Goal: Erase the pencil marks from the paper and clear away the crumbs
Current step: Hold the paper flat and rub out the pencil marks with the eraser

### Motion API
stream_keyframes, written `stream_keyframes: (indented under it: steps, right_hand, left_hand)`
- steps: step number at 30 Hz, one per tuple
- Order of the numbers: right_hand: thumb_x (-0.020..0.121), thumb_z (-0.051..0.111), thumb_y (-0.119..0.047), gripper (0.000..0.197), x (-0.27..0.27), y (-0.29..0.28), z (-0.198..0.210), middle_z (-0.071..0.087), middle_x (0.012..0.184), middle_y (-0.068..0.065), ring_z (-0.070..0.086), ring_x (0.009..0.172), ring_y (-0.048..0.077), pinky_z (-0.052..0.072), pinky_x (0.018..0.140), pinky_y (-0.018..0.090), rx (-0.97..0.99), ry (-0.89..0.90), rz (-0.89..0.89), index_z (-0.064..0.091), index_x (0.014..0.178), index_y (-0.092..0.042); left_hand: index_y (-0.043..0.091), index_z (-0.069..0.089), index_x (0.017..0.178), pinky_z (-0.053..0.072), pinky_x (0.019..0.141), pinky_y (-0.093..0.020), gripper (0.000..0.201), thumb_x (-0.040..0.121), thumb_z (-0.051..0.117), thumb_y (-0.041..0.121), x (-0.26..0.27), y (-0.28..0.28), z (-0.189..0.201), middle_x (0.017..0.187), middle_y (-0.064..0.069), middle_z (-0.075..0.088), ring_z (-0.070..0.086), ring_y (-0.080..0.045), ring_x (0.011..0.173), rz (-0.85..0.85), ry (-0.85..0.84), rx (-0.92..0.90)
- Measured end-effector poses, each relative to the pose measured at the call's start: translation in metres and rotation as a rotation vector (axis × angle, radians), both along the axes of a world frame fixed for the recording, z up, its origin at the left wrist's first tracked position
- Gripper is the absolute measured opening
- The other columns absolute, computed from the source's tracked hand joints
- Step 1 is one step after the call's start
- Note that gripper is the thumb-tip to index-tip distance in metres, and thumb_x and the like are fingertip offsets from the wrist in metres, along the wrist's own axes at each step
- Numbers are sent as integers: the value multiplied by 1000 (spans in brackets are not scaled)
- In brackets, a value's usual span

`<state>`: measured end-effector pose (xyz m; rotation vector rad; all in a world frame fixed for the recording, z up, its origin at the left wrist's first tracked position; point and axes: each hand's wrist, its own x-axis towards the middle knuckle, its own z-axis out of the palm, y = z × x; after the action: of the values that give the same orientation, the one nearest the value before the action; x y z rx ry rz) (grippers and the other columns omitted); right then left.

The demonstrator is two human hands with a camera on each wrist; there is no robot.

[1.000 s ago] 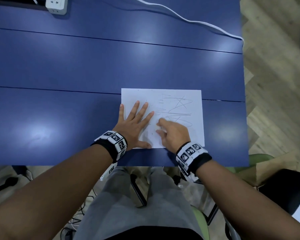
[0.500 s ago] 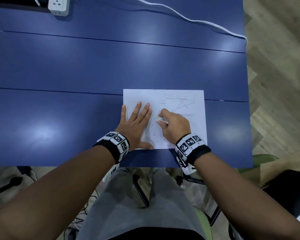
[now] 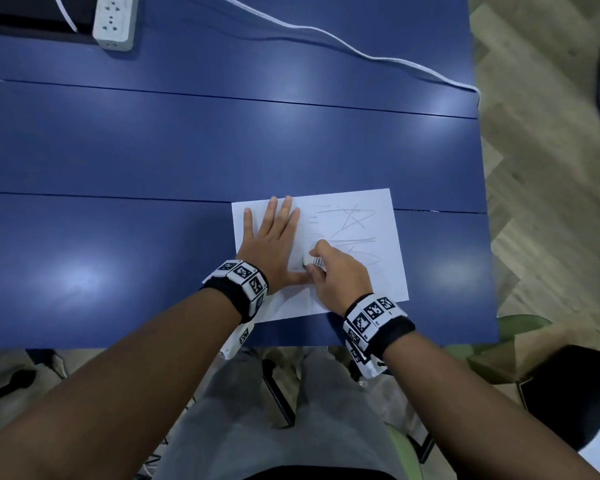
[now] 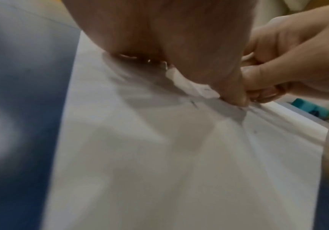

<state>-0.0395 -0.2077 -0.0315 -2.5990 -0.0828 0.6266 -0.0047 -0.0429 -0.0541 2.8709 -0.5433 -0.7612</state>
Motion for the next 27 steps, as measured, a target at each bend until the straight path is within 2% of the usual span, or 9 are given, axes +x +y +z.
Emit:
stream_keyframes:
  steps: [3,8,12,14,19,23,27]
  right_hand:
    - [95,53,-29,16,1,-3,0,66,109,-5,62,95,23,50,76,35,-5,-17,37,51,109,-23]
    - [91,60,-32,17,24,-11,3,65,100,-2,61,90,24,50,74,36,-58,-99,123,56,106,-23]
    - [93,57,-33,18,47,-14,3,64,96,-2,60,85,27,45,68,34,-120,-144,115,50,103,-21]
    - [94,56,-32,18,46,-13,3,64,92,-1,60,82,28,42,66,34,-124,-134,136,46,104,-20]
    - [95,54,-31,21,37,-10,6,67,88,1,61,78,30,46,66,35,-124,-94,274,43,108,-19]
    - [94,56,-28,17,54,-14,5,66,86,1,60,78,29,48,66,36,-100,-134,160,46,105,-18]
    - [94,55,-30,17,36,-11,5,67,87,-1,60,78,27,48,66,36,-91,-100,261,47,104,-20]
  left_hand:
    - [10,-13,159,-9,119,-66,131,67,26,96,3,2,-8,165,-7,-26,-27,-30,151,-2,14,-1]
    - [11,-18,158,-10,118,-67,133,70,39,95,2,3,-12,164,-8,-30,-29,-30,150,-18,6,0]
    - [12,-19,158,-11,118,-66,133,71,42,94,2,3,-12,164,-7,-32,-31,-29,150,-17,7,-17]
    - [12,-20,157,-11,118,-66,133,72,42,93,2,3,-11,163,-7,-32,-31,-30,150,-20,7,-5]
    - [12,-21,157,-14,117,-66,132,72,38,95,1,3,-13,163,-8,-33,-31,-31,149,-21,5,12]
    - [12,-24,156,-12,118,-66,133,72,38,95,2,3,-13,162,-7,-35,-33,-30,149,-23,12,13]
    - [11,-20,157,-10,118,-67,133,71,35,96,1,4,-15,163,-8,-33,-32,-31,149,-22,7,18]
